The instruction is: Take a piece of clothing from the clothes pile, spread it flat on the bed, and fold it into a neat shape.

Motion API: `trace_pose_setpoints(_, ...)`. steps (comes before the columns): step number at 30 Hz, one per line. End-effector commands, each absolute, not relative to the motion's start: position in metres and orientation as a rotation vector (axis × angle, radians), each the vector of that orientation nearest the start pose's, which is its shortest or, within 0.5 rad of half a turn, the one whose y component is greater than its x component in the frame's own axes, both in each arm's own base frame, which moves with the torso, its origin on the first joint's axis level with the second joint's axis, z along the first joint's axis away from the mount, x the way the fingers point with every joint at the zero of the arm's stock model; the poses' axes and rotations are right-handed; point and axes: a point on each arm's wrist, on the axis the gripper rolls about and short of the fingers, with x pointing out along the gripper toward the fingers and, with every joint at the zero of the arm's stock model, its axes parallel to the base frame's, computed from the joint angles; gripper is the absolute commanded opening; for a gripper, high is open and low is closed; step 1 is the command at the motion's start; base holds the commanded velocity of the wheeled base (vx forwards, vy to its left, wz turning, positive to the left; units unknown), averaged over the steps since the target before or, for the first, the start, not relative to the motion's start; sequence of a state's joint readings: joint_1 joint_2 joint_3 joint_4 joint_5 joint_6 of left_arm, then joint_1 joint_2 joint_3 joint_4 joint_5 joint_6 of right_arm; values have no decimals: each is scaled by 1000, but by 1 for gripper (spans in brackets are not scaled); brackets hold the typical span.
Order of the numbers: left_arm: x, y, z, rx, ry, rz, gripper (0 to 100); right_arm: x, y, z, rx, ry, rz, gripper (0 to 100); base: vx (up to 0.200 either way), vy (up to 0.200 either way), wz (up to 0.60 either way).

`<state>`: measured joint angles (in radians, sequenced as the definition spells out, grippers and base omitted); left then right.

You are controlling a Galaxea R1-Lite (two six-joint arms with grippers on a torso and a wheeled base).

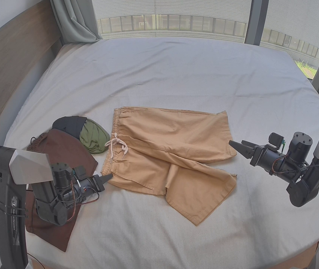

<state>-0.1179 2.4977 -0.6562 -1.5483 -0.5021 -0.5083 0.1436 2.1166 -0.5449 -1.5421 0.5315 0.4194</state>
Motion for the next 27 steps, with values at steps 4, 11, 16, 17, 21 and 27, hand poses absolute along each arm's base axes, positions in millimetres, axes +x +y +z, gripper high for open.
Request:
trace_pose_setpoints(4, 335, -47, -13, -524, 442, -524, 0, 318, 57, 51, 391, 270, 650, 100, 0, 0, 0)
trace_pose_setpoints(11, 326, -39, -2, -526, 437, -520, 0, 319, 51, 24, 368, 342, 619, 100, 0, 0, 0)
trace_pose_setpoints(16, 326, -42, -5, -518, 444, -523, 0, 322, 41, 10, 382, 378, 582, 100, 0, 0, 0)
trace_pose_setpoints(17, 325, -42, -7, -507, 446, -526, 0, 322, 38, 5, 395, 397, 573, 100, 0, 0, 0)
trace_pose_setpoints(21, 326, -43, -11, -481, 449, -529, 0, 321, 38, -6, 460, 453, 553, 100, 0, 0, 0)
trace_pose_setpoints(27, 327, -42, -12, -480, 449, -528, 0, 322, 38, -11, 537, 507, 526, 100, 0, 0, 0)
